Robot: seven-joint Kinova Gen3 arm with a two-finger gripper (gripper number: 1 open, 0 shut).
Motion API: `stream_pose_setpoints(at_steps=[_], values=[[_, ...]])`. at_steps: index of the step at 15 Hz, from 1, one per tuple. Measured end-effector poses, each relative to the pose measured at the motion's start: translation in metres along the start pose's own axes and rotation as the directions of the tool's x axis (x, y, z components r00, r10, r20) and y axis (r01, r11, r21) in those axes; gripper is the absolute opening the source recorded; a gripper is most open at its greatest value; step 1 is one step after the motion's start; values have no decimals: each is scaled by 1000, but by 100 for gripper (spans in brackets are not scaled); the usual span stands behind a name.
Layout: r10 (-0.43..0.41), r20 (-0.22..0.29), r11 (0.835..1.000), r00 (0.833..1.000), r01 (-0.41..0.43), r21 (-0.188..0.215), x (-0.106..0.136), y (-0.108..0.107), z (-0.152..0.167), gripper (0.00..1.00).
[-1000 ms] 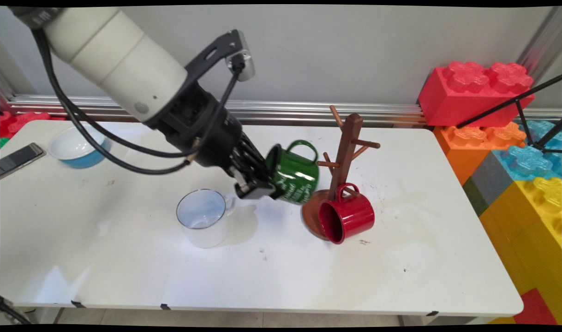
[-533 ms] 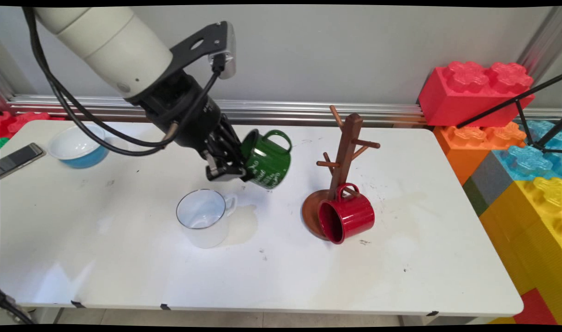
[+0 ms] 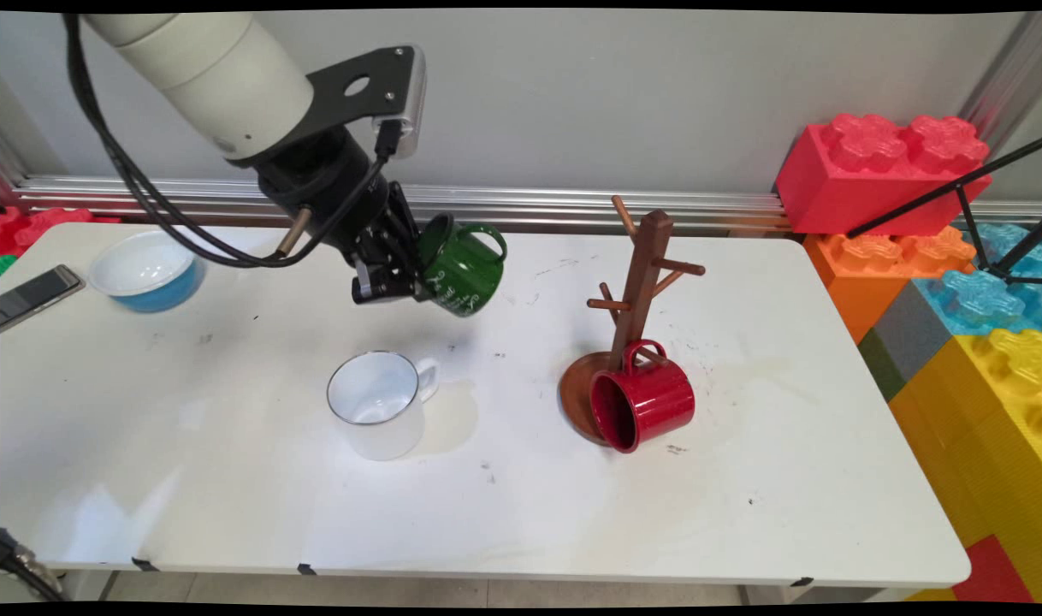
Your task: Place the picked object on the table
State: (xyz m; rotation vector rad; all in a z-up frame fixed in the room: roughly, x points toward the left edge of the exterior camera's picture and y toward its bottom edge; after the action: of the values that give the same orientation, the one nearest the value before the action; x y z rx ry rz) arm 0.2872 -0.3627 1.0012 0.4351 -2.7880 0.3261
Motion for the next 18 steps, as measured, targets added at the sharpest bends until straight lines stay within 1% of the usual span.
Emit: stream_pose_setpoints(at_steps=[4, 10, 13, 15, 18], values=[[79, 70, 994, 994, -84, 76, 3, -18, 18, 0], [126, 165, 980, 978, -148, 133, 10, -37, 48, 0], [145, 215, 973, 966, -179, 144, 13, -46, 68, 0], [159, 248, 971, 956, -197, 137, 13, -52, 85, 0], [182, 280, 968, 943, -222, 118, 14, -58, 106, 0]])
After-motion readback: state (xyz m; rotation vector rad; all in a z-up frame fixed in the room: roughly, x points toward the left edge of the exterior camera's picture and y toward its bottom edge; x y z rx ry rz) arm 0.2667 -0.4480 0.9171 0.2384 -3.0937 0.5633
